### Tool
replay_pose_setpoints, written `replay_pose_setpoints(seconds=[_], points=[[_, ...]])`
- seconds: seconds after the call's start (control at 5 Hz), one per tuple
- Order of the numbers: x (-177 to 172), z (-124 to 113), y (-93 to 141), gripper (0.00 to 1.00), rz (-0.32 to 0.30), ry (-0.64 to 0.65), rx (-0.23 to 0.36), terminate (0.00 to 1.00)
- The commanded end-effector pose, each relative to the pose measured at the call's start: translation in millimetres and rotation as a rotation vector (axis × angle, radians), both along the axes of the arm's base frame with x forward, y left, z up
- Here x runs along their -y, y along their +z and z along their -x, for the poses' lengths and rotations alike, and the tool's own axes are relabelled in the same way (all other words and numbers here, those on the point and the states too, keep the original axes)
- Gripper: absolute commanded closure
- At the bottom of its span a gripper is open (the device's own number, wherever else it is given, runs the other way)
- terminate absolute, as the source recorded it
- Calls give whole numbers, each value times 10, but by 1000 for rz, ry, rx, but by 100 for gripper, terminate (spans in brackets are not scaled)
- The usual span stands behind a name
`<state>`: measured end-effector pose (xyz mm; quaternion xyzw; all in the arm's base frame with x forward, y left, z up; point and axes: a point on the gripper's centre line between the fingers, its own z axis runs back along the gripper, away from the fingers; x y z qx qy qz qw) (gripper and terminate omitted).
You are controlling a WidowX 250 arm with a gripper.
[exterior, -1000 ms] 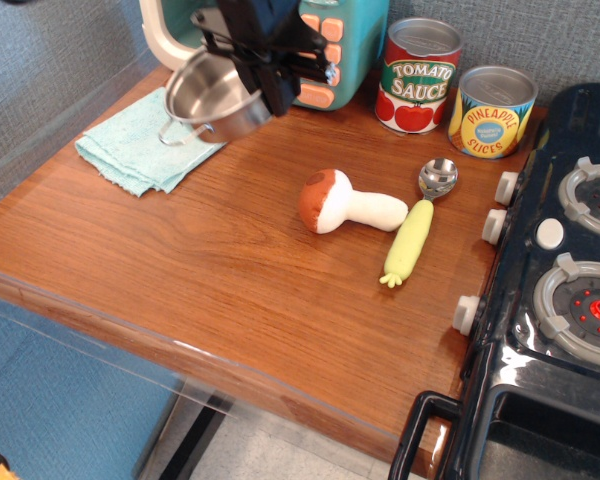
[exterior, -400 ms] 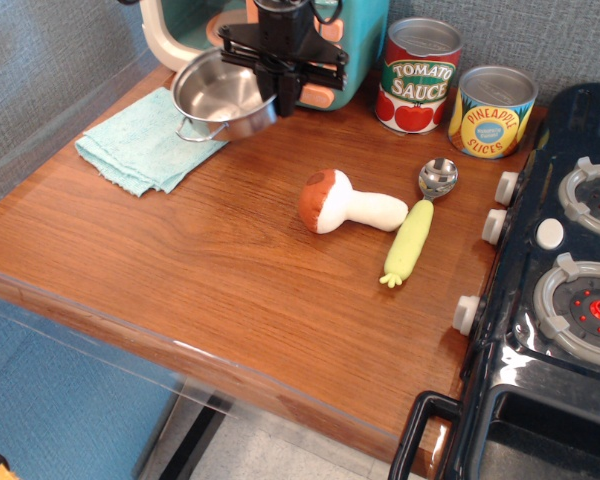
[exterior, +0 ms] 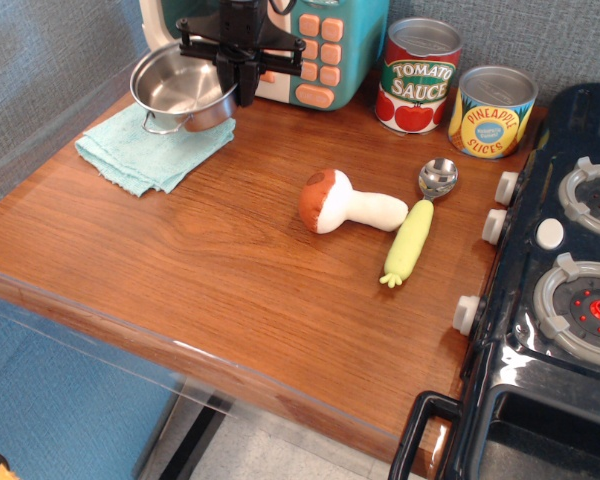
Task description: Place the pot on the blue towel.
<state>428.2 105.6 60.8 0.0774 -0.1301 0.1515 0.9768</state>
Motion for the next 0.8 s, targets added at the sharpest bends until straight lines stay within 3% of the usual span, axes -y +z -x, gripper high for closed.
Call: replay_pose_setpoints(seconds=[0.0, 0.6], points=[[-232, 204, 186, 100, -33, 25, 6, 0], [-493, 403, 205, 100, -24, 91, -12, 0]])
